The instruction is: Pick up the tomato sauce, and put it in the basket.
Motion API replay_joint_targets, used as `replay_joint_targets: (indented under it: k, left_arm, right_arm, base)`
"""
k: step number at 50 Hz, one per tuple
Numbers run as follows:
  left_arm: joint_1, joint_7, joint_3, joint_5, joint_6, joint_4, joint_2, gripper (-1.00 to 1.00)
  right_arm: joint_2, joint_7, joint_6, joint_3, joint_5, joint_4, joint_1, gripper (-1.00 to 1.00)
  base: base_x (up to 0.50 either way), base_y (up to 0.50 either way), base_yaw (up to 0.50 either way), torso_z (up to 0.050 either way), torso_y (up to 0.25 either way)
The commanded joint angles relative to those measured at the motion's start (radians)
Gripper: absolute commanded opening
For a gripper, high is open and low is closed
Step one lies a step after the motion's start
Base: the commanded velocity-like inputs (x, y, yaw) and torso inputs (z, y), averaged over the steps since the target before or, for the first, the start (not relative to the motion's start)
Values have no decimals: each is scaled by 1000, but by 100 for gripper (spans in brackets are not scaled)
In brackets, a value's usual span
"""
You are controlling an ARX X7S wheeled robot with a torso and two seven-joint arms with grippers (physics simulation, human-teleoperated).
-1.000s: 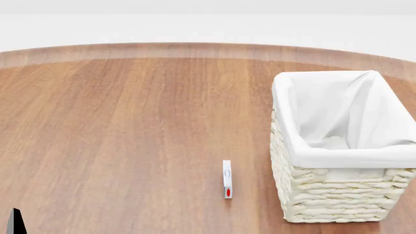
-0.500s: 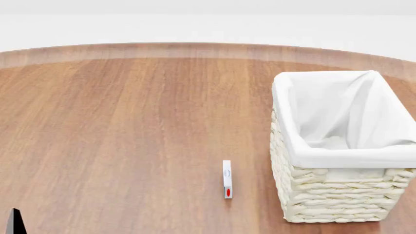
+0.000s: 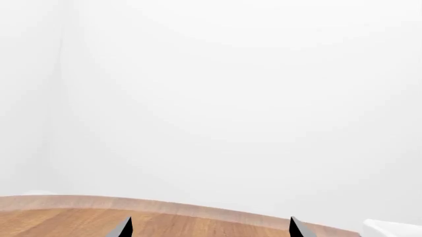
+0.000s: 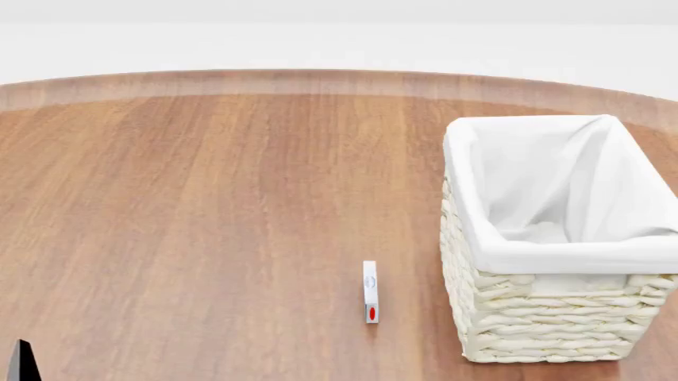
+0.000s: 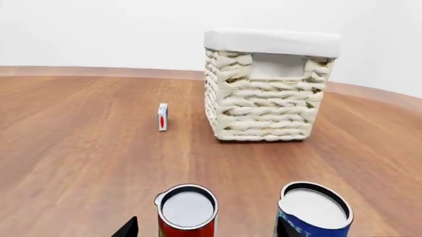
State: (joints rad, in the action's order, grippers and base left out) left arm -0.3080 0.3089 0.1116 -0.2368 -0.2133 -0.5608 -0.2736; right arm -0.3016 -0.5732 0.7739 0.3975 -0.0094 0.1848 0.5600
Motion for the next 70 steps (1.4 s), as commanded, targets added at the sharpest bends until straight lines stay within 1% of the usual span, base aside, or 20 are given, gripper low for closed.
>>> replay_joint_targets:
  k: [1,12,32,43,48,57,67,70]
  left_arm:
    - [-1,6,5,0,0,-1,-5,100]
    - [1,6,16,2,-3,4,-7,100]
    - [1,14,23,4,-9,11,-14,100]
    - [2,19,28,6,-11,16,-17,100]
    - [-1,21,27,4,-12,10,-21,100]
    - [0,24,28,0,-15,13,-24,100]
    - [1,25,41,5,-12,13,-25,100]
    - [-2,28,39,1,-11,8,-28,100]
  right_arm:
    - [4,18,-23,28,-3,21,-21,100]
    - [0,49,-48,54,18,35,-48,100]
    - [-26,109,-92,73,140,17,-93,100]
    - [-12,135,-81,81,175,93,-135,100]
    - [-14,145,-86,82,202,93,-144,100]
    - [-14,147,-112,88,202,90,-162,100]
    - [-25,141,-189,91,211,46,-186,100]
    - [-21,149,-188,94,218,64,-195,100]
  base:
    - [0,0,0,0,0]
    - [0,0,0,0,0]
    - [0,0,0,0,0]
    - [0,0,0,0,0]
    - [0,0,0,0,0]
    - [0,0,0,0,0]
    - [0,0,0,0,0]
    - [0,0,0,0,0]
